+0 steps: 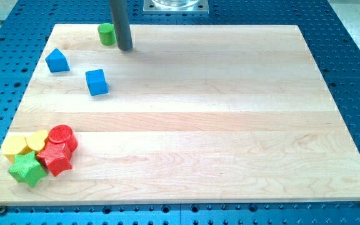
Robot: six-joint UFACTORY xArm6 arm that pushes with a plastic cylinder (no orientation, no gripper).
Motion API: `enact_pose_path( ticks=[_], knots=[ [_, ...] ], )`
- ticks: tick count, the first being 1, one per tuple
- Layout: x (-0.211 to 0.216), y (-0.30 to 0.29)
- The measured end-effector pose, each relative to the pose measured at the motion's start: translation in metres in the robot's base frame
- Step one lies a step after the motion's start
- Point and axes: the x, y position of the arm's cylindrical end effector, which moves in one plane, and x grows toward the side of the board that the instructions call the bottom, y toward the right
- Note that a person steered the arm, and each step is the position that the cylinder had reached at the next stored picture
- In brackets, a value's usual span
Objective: Place your arm below the green circle
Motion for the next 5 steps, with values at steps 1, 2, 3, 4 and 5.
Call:
enact_pose_path(
  ticks=[1, 2, 3, 4, 5],
  knots=[
    [-0.021, -0.045],
    [-0.021, -0.096],
    [-0.019, -0.094],
    [-0.017, -0.081],
    [-0.01, -0.082]
  ],
)
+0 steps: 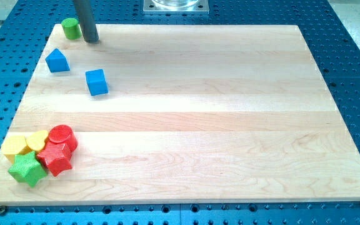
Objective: Place your arm below the green circle
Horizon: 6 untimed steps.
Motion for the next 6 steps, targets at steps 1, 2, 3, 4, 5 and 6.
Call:
enact_pose_path(
  ticks=[1, 2, 3, 4, 5, 6],
  knots=[
    [0.016, -0.006],
    [0.023, -0.009],
    [0.026, -0.013],
    [0.026, -0.028],
    [0.02, -0.059],
    [0.001, -0.096]
  ],
)
